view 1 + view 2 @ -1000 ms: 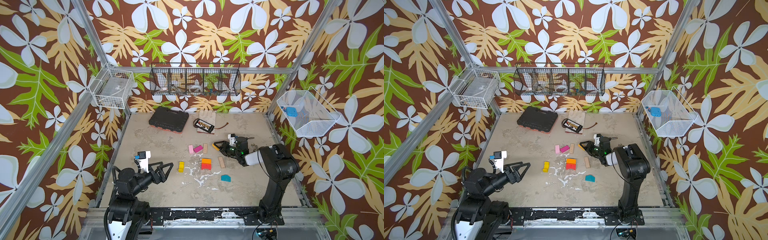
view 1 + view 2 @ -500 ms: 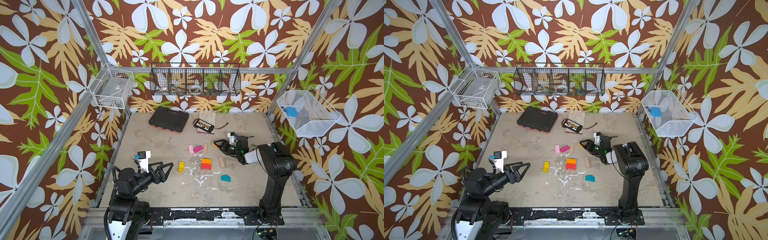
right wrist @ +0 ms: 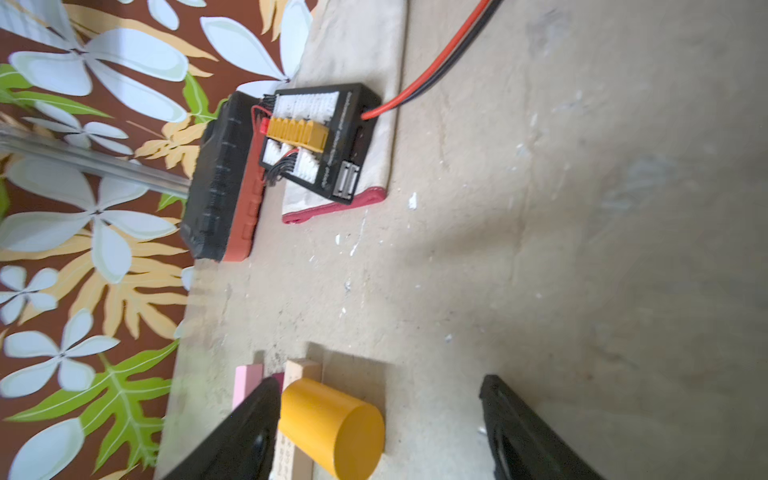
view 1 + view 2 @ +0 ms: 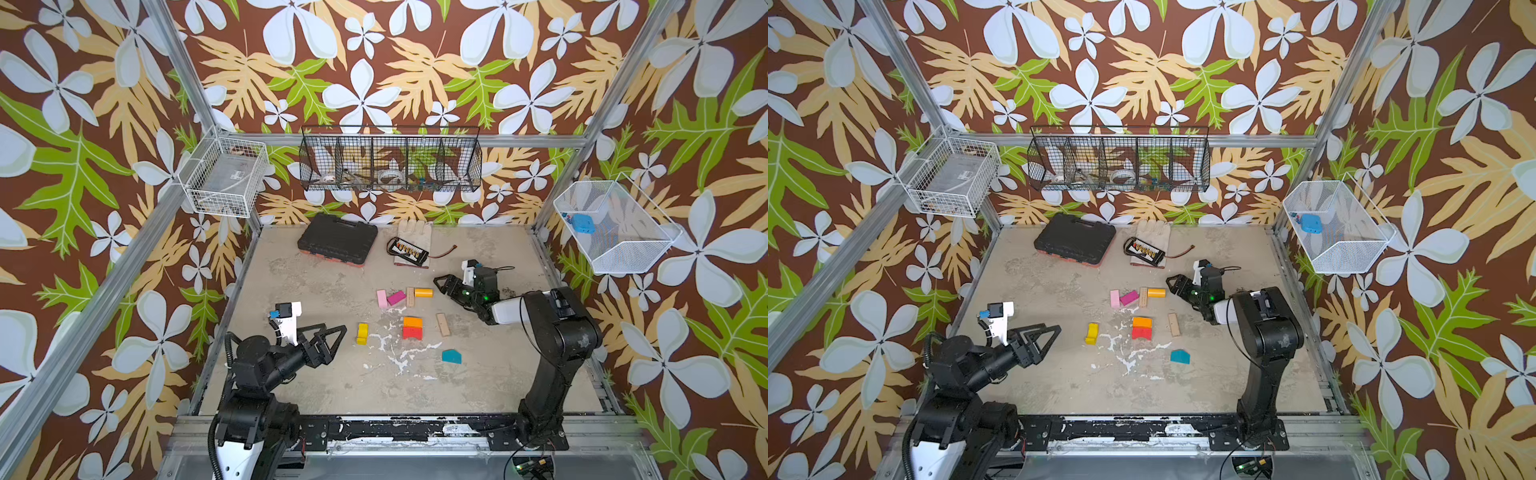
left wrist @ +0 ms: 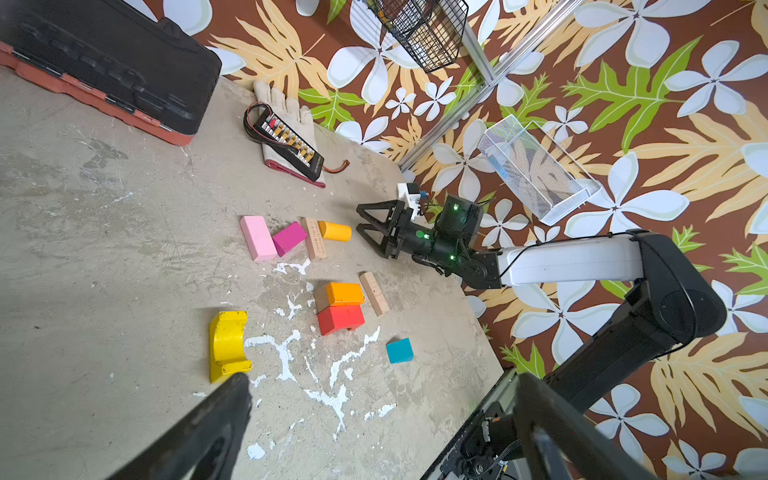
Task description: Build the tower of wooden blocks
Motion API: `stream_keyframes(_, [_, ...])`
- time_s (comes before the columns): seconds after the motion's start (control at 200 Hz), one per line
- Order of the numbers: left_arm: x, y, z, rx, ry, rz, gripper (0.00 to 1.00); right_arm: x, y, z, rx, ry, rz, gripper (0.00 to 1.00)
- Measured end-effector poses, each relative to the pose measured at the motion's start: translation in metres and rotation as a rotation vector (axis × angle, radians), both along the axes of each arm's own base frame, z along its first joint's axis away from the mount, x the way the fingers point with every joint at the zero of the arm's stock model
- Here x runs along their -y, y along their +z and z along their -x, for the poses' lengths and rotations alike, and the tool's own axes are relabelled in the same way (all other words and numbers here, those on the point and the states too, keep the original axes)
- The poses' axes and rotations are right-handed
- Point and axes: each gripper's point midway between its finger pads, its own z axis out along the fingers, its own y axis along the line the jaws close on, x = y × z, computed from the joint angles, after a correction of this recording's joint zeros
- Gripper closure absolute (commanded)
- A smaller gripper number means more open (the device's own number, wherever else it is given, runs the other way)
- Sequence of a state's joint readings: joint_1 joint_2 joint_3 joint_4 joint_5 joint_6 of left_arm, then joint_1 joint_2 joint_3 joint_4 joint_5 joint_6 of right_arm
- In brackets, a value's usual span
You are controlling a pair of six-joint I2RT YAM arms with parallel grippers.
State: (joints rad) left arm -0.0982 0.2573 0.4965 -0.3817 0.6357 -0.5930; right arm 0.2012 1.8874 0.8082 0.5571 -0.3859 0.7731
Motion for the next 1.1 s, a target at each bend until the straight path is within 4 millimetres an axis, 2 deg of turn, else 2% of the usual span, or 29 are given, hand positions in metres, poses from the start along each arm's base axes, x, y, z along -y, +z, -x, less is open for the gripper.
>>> stream_keyframes(0.115, [0.000, 0.000, 0.000, -0.002, 0.000, 0.000, 0.00, 0.003, 0.010, 0.007, -0.049, -0.024, 0.166, 0.20])
stream_keyframes(0.16, [0.000, 0.000, 0.000, -0.002, 0.000, 0.000, 0.00, 0.001, 0.022, 0.011, -0.044, -0.008, 0.214, 0.19])
stream_keyframes(0.355, [0.000, -0.002, -0.001, -0.012, -0.001, -0.001, 0.00, -0.006, 0.121, 0.004, 0.165, 0.043, 0.374, 0.19])
stream_keyframes(0.425, [0.000, -0.001, -0.001, -0.009, -0.001, 0.000, 0.00, -0.031, 0.155, 0.013, 0.301, 0.149, 0.457, 0.19])
stream_keyframes(0.521, [0.001, 0.001, 0.001, 0.002, -0.005, 0.002, 0.00, -0.069, 0.188, 0.029, 0.439, 0.353, 0.559, 0.23])
stream_keyframes(0.611, [0.002, 0.001, 0.002, 0.006, -0.014, 0.004, 0.00, -0.083, 0.228, 0.021, 0.535, 0.457, 0.640, 0.23])
stream_keyframes(0.671, [0.003, 0.001, 0.003, 0.004, -0.020, 0.006, 0.00, -0.091, 0.245, 0.016, 0.600, 0.539, 0.707, 0.25])
stream_keyframes(0.751, [0.004, 0.002, 0.004, 0.007, -0.029, 0.008, 0.00, -0.104, 0.242, 0.016, 0.639, 0.713, 0.807, 0.24])
stream_keyframes(0.911, [0.007, 0.003, 0.007, 0.016, -0.043, 0.010, 0.00, -0.112, 0.205, 0.012, 0.557, 1.019, 0.954, 0.27])
stream_keyframes(1.016, [0.007, 0.003, 0.007, 0.014, -0.044, 0.010, 0.00, -0.107, 0.164, 0.014, 0.449, 1.168, 1.003, 0.25])
stream_keyframes(1.101, [0.007, 0.002, 0.007, 0.011, -0.044, 0.010, 0.00, -0.092, 0.125, 0.023, 0.323, 1.258, 1.057, 0.24])
